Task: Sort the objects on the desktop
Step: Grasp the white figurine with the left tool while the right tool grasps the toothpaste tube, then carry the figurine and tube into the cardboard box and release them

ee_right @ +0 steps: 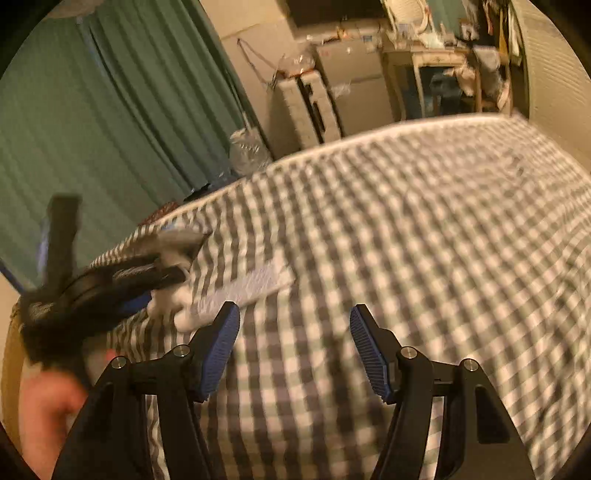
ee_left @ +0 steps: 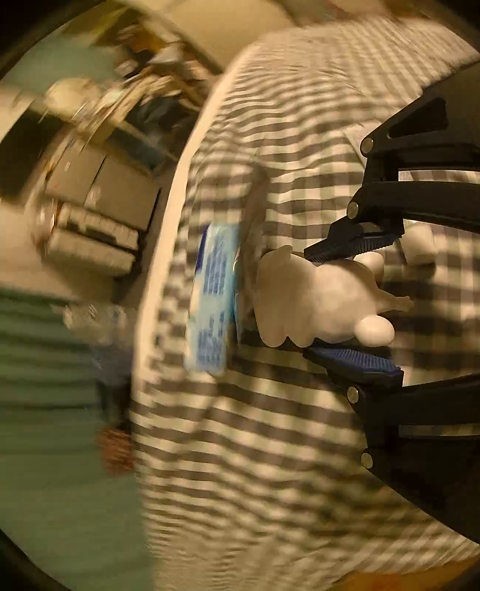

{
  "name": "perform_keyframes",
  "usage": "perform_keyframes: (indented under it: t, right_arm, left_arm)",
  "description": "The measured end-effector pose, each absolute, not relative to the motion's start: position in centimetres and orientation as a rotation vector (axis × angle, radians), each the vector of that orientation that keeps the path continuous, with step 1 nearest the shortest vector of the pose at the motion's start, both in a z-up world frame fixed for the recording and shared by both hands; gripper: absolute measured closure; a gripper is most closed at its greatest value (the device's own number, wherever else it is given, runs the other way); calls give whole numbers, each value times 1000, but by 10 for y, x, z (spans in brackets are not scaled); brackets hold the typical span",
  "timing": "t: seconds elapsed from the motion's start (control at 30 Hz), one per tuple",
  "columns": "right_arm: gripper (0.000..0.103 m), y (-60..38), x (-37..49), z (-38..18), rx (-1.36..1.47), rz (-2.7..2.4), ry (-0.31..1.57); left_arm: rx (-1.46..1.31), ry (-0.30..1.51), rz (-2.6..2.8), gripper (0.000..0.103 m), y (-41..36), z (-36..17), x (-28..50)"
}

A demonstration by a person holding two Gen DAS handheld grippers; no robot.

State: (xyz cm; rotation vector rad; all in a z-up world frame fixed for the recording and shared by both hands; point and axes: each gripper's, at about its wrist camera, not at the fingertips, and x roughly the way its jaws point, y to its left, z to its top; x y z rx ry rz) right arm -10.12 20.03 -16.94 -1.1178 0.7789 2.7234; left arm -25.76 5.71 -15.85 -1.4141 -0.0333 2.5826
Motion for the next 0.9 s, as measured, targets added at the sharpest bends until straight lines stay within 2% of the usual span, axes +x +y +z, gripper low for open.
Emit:
perform_keyframes:
  t: [0.07,0.2,0.33,0.43,0.5,0.53,0.57,0.67,0.8,0.9]
  right_arm:
    - [41,200,-109,-169,-1160,2721,824]
    - [41,174,-134,-167,-1201,2727,608]
    - [41,155,-170,-183,-1313,2701,759]
    - [41,144,-192,-191,-1282,2646,716]
    - [57,141,-191,-189,-1253,2622,665]
    - [75,140,-187,-188,-1246,2642,620]
    - [83,140,-181,-188,-1244,2664,582]
    - [84,148,-154,-187,-1238,2724,623]
    - [87,151,-102,-168,-1259,2740,669]
    - [87,142,-75,-147,-1264,2767,674]
  left_arm:
    - [-1372,45,2621,57,50,-150,-238]
    - [-1260,1,2731,57,14,-143,-217]
    - [-1291,-134,2800,57,-22,-155,-212]
    - [-1254,-159,2879,57,-32,-159,-198]
    - [-1242,-260,2857,57,-38,-162,-192]
    - [-1235,-301,2849,57,-37,-164,-190]
    - [-1219,-345,2843,57,-40,-165,-186]
    - [-1195,-378,2836,57,-35,-168,-172]
    - [-1194,-201,2862,57,-22,-161,-136]
    - [-1279,-276,2823,57,-26,-148,-114]
